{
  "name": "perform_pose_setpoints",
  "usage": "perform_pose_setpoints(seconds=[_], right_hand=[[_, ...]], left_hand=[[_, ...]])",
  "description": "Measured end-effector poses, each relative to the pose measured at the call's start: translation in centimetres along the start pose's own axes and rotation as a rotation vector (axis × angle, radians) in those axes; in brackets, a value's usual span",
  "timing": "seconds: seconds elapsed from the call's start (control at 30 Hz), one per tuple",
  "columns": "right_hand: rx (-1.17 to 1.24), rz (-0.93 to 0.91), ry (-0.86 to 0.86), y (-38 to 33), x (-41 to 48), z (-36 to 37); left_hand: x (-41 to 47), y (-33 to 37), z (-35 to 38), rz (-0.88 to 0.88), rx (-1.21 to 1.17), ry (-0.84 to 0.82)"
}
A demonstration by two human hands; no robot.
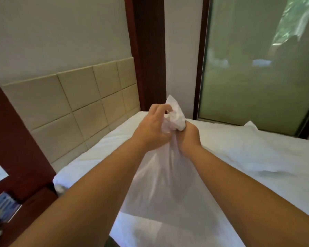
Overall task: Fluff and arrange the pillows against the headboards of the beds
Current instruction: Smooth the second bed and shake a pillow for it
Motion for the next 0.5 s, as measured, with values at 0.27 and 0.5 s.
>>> perform_pose_setpoints(seconds=[0.27,0.5], right_hand=[[-0.315,-0.184,0.240,-5.9,10.2,-9.1],[-1.107,-0.631,0.191,-4.6,17.7,-7.6]], left_hand=[[2.2,-9.1,4.6,-0.445,0.496,-0.285],[5.0,-10.4,16.9,-0.368,0.566,-0.440]])
Point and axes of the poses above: each hand's wrist, its own x-axis towards the middle knuckle, its own z-axis out of the palm, y = z × x, the point moved 10 cm from there along x, towards the middle knuckle, and after that the axes turned 14 degrees about y, right-handed, at the moved point
